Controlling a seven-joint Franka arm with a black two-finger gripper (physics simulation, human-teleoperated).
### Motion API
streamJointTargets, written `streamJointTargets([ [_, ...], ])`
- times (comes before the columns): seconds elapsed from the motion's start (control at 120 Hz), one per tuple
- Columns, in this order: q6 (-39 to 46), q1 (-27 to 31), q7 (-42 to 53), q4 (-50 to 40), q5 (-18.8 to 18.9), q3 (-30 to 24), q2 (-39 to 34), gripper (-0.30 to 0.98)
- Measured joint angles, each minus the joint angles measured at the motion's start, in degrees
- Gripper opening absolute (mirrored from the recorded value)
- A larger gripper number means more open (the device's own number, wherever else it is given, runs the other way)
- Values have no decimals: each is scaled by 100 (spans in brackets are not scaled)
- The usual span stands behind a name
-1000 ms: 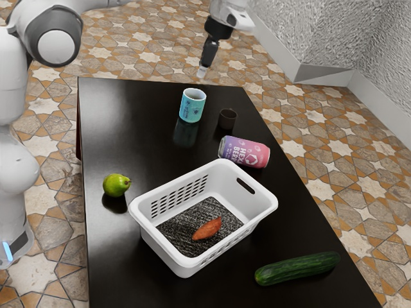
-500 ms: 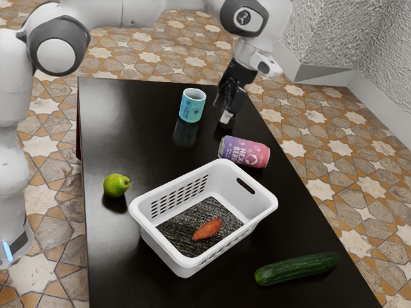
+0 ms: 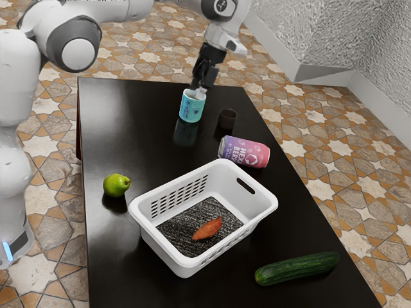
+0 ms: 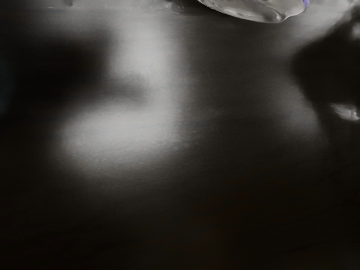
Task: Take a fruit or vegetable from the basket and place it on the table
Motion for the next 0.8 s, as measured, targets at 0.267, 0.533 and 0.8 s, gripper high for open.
streamJointTargets([
  [0.267,-319,-963,-3204,453,816,59,110,69],
  [0.533,-713,-1445,-3864,539,2101,174,-91,69],
  [0.8,-268,-1358,-4497,527,598,127,-133,69],
])
